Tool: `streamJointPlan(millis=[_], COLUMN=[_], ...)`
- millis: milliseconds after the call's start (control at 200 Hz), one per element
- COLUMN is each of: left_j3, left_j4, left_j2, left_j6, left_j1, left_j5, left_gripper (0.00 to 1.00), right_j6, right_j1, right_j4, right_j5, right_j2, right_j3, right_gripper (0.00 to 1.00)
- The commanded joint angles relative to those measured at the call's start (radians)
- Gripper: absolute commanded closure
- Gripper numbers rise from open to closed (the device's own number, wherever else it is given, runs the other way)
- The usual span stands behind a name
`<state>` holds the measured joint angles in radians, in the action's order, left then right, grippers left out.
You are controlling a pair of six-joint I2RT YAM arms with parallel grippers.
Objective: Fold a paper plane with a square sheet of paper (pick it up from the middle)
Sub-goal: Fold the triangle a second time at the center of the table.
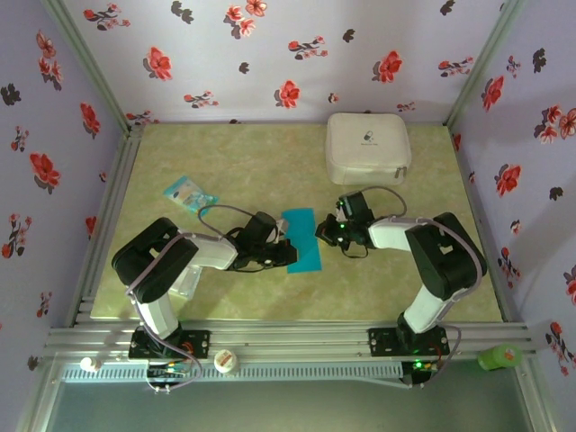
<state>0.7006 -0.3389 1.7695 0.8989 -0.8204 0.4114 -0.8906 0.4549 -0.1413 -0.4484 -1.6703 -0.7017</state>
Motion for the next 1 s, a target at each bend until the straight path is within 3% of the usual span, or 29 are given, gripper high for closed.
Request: streamJointPlan(millis=[0,360,575,745,995], left_j3=[-0.015,0.008,0.036,0.103,0.226], left_j4=[0.141,0.168,0.202,0.222,0.266], left_j2=[0.027,0.018,-0.039,-0.097,0.015], left_j6=[-0.029,-0.043,-0.044,-0.055,-0.063], left_j1=[-0.012,-0.013,-0.013,-0.013,-0.028], left_j5=[-0.043,-0.044,-0.037,-0.034,0.000], left_gripper=[1.00,1.00,1.00,1.00,1.00], right_j6=[-0.012,-0.047,-0.005,0.005,-0.001], right_j1=[0.003,0.062,0.061,0.061,0.061], right_j4=[-0.069,-0.103,0.043,0.059,0.046], right_j5=[-0.023,-0.079,0.042,0.053,0.054], right_j2=[0.064,-0.033,-0.057,-0.056,-0.059], right_j3=[0.030,0.037,0.046,0.047,0.053], right_gripper=[0.99,0.99,1.00,1.00,1.00])
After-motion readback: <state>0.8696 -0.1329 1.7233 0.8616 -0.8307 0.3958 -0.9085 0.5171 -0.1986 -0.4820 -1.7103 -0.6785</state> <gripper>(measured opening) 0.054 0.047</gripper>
